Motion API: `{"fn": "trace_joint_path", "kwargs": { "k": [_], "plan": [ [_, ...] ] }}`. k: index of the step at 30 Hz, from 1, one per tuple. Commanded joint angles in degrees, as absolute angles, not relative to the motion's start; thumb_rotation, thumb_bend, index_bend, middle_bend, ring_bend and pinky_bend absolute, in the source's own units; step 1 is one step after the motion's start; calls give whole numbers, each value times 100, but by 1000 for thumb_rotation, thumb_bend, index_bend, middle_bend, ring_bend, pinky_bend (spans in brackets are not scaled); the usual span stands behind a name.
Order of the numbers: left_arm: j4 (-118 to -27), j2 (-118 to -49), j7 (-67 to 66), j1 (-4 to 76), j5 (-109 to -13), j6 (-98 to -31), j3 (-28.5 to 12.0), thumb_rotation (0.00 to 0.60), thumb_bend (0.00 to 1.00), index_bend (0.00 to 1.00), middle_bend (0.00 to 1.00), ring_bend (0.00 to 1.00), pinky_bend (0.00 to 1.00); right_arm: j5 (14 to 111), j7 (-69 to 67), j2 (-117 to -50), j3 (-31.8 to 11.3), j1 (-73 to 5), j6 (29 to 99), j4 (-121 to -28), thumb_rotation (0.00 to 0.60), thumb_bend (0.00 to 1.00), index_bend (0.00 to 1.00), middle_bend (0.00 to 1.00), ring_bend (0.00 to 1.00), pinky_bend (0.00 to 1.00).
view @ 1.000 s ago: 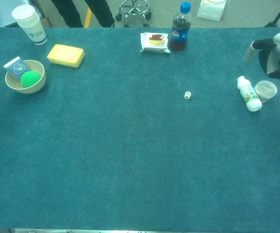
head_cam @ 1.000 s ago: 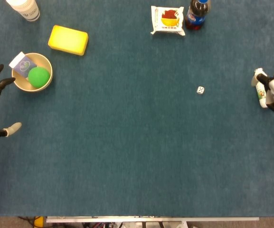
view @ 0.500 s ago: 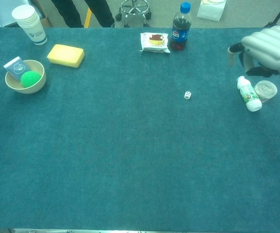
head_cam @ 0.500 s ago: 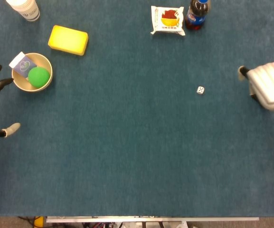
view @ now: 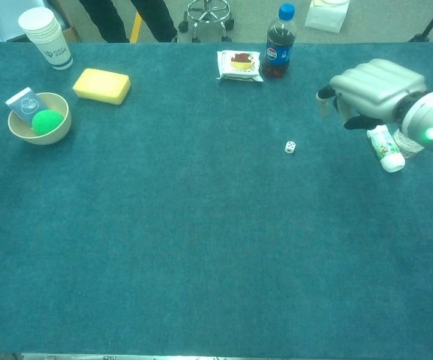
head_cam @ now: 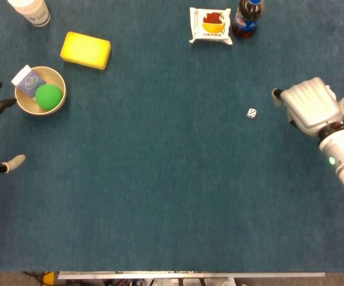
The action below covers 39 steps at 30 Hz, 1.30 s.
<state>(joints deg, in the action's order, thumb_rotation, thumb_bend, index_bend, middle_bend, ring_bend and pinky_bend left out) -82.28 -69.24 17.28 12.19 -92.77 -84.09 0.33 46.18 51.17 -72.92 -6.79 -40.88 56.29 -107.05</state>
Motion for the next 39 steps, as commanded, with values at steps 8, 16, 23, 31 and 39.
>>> {"fn": "trace_joint_path", "kwargs": {
  "k": [8,16,23,31,39],
  "plan": [
    [-8144,-6941,1850,1208,-9253,-8399,31,600,0,150,2,0,44,4073,5272,-7595,-490,-4571,5466,-10363,600,1000,399,1000,1000,1000],
    [-8137,-6935,1868,1199,-9252,-8403,32,600,0,150,2,0,44,3895,5129,-7778,-357,-4845,5259,-10074,600,1000,265,1000,1000,1000],
    [-8100,-6943,1914,1192,-9244,-8405,29,600,0,150,2,0,44,3751,5089,-7911,-270,-5079,5183,-9943,600,1000,245,1000,1000,1000],
    [-8015,-6979,2026,1185,-9243,-8413,28,600,0,150,2,0,44,3557,5113,-8108,-145,-5364,5073,-9775,600,1000,245,1000,1000,1000],
    [-7966,-6974,2091,1184,-9256,-8422,32,600,0,150,2,0,44,3426,5039,-8280,-6,-5549,4954,-9568,600,1000,245,1000,1000,1000]
  ]
}}
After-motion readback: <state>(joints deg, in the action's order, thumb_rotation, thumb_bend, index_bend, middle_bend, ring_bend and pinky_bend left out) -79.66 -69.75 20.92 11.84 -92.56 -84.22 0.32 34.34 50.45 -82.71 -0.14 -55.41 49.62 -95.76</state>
